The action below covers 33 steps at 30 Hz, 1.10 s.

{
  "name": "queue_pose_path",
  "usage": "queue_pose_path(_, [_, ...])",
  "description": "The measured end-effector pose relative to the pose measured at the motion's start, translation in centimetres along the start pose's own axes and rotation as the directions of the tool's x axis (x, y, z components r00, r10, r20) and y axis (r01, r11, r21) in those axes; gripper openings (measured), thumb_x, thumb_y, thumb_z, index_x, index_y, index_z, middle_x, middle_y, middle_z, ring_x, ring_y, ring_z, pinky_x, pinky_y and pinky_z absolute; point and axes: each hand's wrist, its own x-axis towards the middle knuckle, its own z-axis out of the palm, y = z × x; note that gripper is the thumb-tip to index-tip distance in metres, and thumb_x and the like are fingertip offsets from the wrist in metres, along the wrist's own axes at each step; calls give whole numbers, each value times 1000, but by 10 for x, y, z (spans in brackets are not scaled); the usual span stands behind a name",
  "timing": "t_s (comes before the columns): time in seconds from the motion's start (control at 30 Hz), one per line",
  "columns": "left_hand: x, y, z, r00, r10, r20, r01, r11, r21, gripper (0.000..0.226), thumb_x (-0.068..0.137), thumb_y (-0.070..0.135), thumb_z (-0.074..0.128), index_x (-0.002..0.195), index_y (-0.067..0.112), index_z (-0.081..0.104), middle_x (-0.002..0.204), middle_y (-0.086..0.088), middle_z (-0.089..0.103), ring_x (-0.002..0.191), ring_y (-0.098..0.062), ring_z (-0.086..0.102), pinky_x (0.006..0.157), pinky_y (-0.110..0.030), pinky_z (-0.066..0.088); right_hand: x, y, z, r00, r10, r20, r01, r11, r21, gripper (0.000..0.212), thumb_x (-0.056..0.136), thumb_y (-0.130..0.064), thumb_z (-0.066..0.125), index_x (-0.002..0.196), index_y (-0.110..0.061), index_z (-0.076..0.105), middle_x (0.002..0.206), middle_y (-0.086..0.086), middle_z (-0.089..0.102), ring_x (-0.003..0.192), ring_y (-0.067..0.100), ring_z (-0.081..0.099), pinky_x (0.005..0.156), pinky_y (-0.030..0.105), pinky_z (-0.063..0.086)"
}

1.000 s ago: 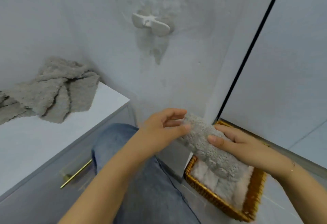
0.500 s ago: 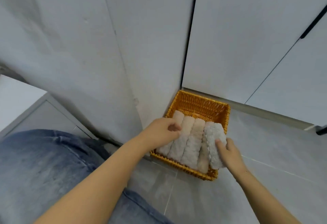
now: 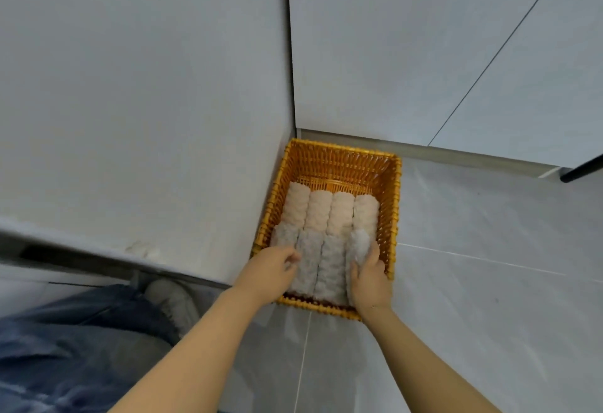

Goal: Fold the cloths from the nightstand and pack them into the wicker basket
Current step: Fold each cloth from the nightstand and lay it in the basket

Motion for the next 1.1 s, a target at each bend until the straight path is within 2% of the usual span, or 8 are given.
queue_pose_path(0.17, [11,-12,20,994,-35,103,33,999,22,28,97,15,49,123,15,60,130,-3,59,117,-15,54,92,-22,43,39,65,76,977,211,5,-210,965,158,74,88,-54,31,150,-27,1,146,22,39,125,40,48,104,52,42])
queue_pose_path(0.27, [15,-11,26,991,-21,129,17,999,27,29,98,14,47,125,14,59,131,-3,58,118,-15,53,95,-23,43,41,60,70,957,277,84,-289,935,204,74,89,-54,35,147,-11,18,148,20,39,135,39,41,112,50,35])
queue_pose_path(0.4, [19,-8,28,995,17,103,-16,1000,-14,31,99,16,46,128,16,58,134,0,56,123,-13,51,94,-19,39,32,30,41,967,206,148,-213,977,32,51,102,-21,43,144,4,31,143,25,41,131,39,43,113,44,34])
queue_pose_path(0.57, [18,-15,32,991,-10,131,11,1000,-6,31,100,15,45,129,14,57,132,-3,57,119,-15,53,98,-26,44,21,24,23,992,-96,77,108,979,-171,80,96,-8,53,154,-1,-2,161,17,-5,148,29,5,117,28,6])
queue_pose_path(0.7, [15,-19,39,983,-36,181,34,999,12,31,100,16,44,129,14,57,132,-5,57,119,-17,53,101,-29,44,22,21,-13,894,-410,180,446,785,-430,76,92,-23,64,152,-5,21,162,16,8,149,31,8,119,34,6])
queue_pose_path(0.87, [18,-19,42,983,-43,181,45,999,-8,30,100,16,44,127,14,58,130,-4,58,118,-17,53,101,-28,44,47,18,-42,797,-198,571,596,415,-687,98,87,-51,63,156,-15,3,163,10,3,150,26,7,121,47,-6])
queue_pose_path(1.0, [18,-22,42,979,-55,194,57,998,-6,29,99,15,46,124,14,60,127,-4,59,115,-17,55,101,-29,45,57,17,-24,810,-97,578,585,185,-790,92,89,-41,60,155,-13,2,160,14,12,147,30,17,120,49,-9])
queue_pose_path(1.1, [18,-23,40,978,-65,199,65,998,7,29,99,15,46,123,15,60,127,-4,60,115,-17,55,101,-31,45,64,11,-7,841,-55,539,538,200,-819,95,87,-38,63,154,-10,2,158,15,18,143,31,26,122,47,2])
